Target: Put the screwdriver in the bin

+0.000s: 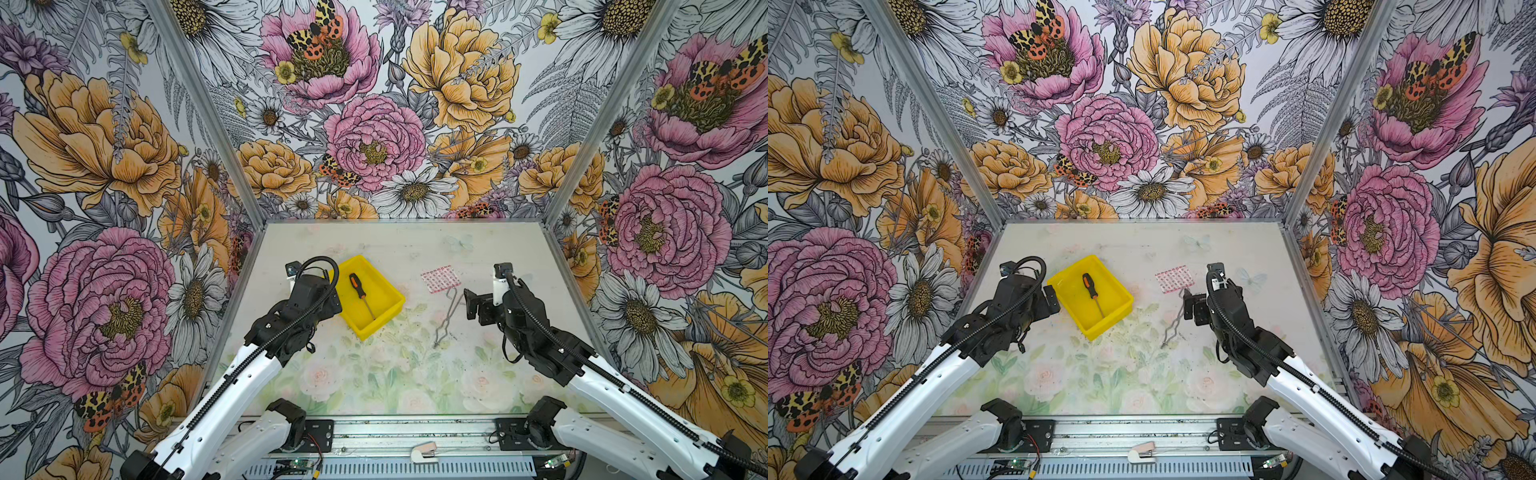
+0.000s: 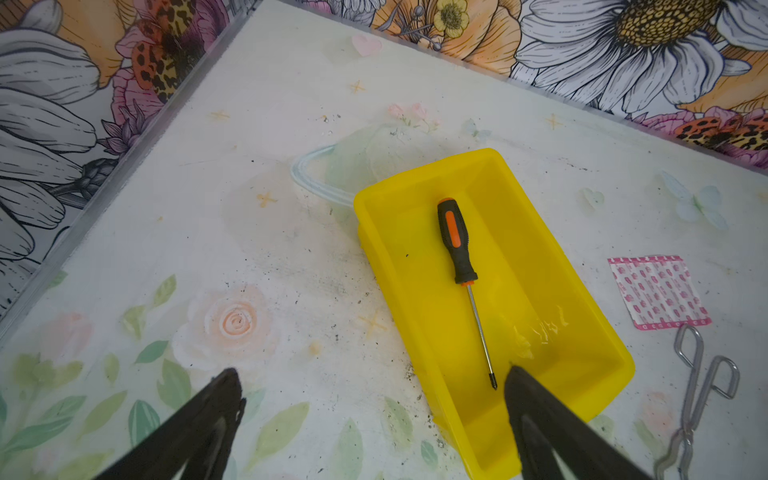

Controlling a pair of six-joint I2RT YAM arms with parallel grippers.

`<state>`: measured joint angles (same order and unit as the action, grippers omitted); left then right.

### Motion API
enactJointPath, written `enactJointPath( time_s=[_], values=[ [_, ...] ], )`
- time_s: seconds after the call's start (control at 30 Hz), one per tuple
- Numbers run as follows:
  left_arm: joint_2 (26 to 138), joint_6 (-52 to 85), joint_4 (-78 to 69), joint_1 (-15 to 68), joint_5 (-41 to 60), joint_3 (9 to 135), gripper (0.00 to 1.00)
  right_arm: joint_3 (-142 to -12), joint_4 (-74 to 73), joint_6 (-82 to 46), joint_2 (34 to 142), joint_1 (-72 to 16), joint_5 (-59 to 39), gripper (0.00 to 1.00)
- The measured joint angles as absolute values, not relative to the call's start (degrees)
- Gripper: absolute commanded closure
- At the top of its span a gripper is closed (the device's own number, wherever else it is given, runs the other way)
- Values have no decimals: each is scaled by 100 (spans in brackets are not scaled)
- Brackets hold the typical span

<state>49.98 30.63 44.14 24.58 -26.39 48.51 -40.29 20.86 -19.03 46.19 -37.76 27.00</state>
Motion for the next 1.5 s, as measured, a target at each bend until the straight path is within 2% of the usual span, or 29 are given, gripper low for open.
enactJointPath(
  time_s=[0.2,0.3,0.53,0.73,0.93,1.13,1.5],
  values=[
    [3972,2700,3479,1765,-2611,3594,1,-3076,2056,-2576,3627,-3721,4547,1],
    [3583,2534,3203,1525,-2565,3026,1,-2733,2049,-2541,3242,-3610,5146,1],
    [2858,1586,2176,1472,-2499,2231,1,-2071,1369,-1743,2932,-3208,5437,0],
    [2877,888,1135,1240,-2331,1660,1,-982,56,-969,2936,-2456,4851,0],
    [3618,701,5,954,-2213,1225,1,-679,-1098,-701,3479,-1208,3758,1],
    [4589,591,-1162,701,-2156,1140,1,-672,-2283,-698,4897,-427,2882,1],
    [6222,491,-3299,178,-1811,1138,1,-1448,-4486,-764,7623,-165,2182,0]
  ],
)
